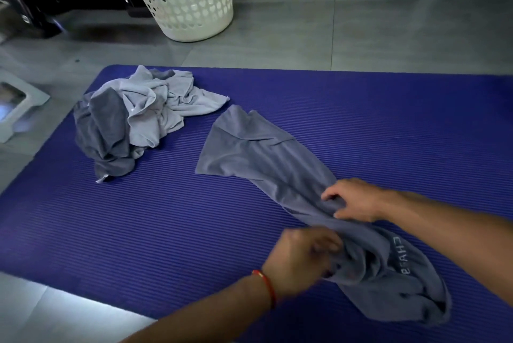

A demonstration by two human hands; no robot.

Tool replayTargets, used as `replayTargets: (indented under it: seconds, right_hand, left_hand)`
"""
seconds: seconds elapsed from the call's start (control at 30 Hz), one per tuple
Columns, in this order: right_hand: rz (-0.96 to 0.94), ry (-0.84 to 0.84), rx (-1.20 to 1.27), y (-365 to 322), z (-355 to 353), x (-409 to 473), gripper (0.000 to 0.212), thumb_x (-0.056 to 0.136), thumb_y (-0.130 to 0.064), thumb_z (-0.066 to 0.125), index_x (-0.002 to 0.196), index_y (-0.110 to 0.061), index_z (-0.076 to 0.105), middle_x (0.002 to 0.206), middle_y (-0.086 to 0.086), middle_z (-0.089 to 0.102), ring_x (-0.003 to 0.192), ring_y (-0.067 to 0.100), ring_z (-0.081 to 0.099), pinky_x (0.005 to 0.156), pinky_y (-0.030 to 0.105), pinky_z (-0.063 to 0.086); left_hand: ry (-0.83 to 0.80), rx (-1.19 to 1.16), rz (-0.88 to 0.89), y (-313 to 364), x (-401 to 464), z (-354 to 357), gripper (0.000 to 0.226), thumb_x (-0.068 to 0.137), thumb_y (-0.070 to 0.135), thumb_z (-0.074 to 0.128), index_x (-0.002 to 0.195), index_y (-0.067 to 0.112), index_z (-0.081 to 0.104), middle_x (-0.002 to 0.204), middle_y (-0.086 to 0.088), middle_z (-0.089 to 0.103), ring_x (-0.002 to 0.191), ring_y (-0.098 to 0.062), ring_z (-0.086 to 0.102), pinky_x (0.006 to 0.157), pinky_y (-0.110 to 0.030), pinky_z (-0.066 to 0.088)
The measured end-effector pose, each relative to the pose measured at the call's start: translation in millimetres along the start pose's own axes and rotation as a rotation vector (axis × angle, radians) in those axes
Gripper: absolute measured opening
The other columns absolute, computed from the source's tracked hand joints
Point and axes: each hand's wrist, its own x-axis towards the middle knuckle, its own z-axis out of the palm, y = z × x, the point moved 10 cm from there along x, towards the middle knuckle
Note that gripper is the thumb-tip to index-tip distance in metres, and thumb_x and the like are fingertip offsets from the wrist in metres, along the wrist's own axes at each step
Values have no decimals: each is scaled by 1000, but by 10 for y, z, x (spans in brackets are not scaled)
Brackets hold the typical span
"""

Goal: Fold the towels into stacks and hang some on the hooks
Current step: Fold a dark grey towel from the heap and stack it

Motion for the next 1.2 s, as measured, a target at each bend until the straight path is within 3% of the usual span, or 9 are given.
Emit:
replayTargets:
  seconds: [0.13,0.3,0.5,0.63,0.73,0.8,0.93,1.1,1.2]
  right_hand:
    - [13,-104,-12,188,72,-97,46,91,-25,72,135,-36,61,136,-16,57,124,11,56,105,32,49]
    - [179,-77,-279,692,-58,-351,35,93,-16,60,119,-39,64,118,-9,57,109,17,61,89,33,54]
    - [153,151,-490,596,-322,-361,34,100,-27,47,131,-36,58,127,-6,58,114,19,50,96,40,48]
    - [-186,277,-47,-221,-375,-323,82,95,-47,66,159,-42,14,161,-10,31,140,14,40,109,35,41]
    - [-380,265,326,-839,-359,-294,107,75,-46,87,154,-45,16,148,-16,44,129,-1,48,102,24,44]
    - [-381,285,413,-985,-399,-241,82,79,-33,86,144,-38,37,121,-16,61,101,-8,61,83,13,49]
    - [-258,541,411,-781,-781,-227,12,94,-27,69,102,-28,60,85,-12,63,75,4,59,72,32,48]
    - [-150,518,656,-317,-940,-305,13,99,-31,64,99,-19,69,95,-2,75,91,12,72,89,39,58]
    - [-134,489,858,-88,-938,-407,15,102,-28,61,102,-17,72,99,0,77,98,15,73,97,43,57]
  left_hand:
    - [408,367,-188,-877,170,-1029,36,77,6,62,108,22,69,106,2,68,94,-15,63,85,-39,54]
    - [222,727,-484,-1661,544,-1562,68,86,28,70,148,32,42,152,-5,33,136,-34,32,97,-60,45]
    - [249,657,-222,-1400,634,-1410,14,91,11,62,102,8,70,97,-14,67,91,-38,63,80,-40,50]
    - [330,499,-114,-654,434,-1251,13,88,30,65,87,17,68,73,1,68,68,-20,63,62,-33,49]
    - [353,291,-69,-134,260,-1214,13,87,37,73,94,26,70,71,10,69,65,-5,64,61,-20,49]
    - [341,81,-113,-50,194,-1230,21,87,37,77,102,29,65,80,10,73,74,-2,69,67,-21,53]
    - [315,-22,-148,-284,166,-1243,48,81,45,81,118,29,55,111,17,66,102,-1,64,86,-25,54]
    - [71,313,-110,-616,542,-1023,90,76,44,85,151,29,37,152,12,41,140,-10,34,115,-30,32]
    - [72,394,-72,-651,880,-982,55,80,29,79,130,23,57,124,7,60,124,-20,53,99,-30,43]
